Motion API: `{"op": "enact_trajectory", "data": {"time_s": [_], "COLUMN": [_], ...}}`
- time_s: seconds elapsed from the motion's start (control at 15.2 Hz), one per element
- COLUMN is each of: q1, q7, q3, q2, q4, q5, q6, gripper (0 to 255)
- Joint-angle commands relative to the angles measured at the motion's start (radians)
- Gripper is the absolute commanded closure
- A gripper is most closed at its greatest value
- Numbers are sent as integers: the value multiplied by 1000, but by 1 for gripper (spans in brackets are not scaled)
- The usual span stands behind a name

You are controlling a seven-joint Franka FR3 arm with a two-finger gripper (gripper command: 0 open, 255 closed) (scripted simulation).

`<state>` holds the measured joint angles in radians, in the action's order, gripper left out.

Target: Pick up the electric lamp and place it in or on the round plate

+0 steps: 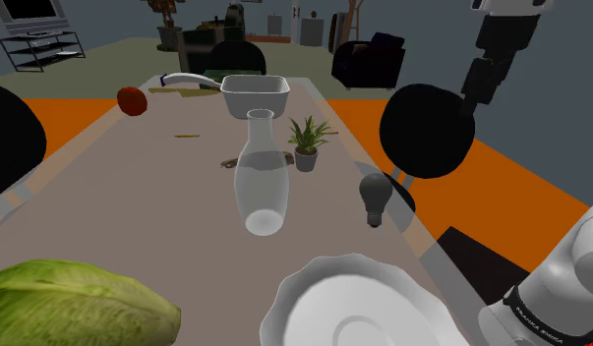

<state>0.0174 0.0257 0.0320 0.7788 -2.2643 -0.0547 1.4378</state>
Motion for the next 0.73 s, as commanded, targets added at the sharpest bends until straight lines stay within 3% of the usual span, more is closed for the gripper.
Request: {"op": "enact_trajectory", "data": {"time_s": [0.0,0.66], "q1": [0,-11], "q7": [0,-269], "q3": [0,147], "q2": [0,-262], "q4": [0,5], "q5": [0,150], "q6": [0,129], "gripper": [0,0]}}
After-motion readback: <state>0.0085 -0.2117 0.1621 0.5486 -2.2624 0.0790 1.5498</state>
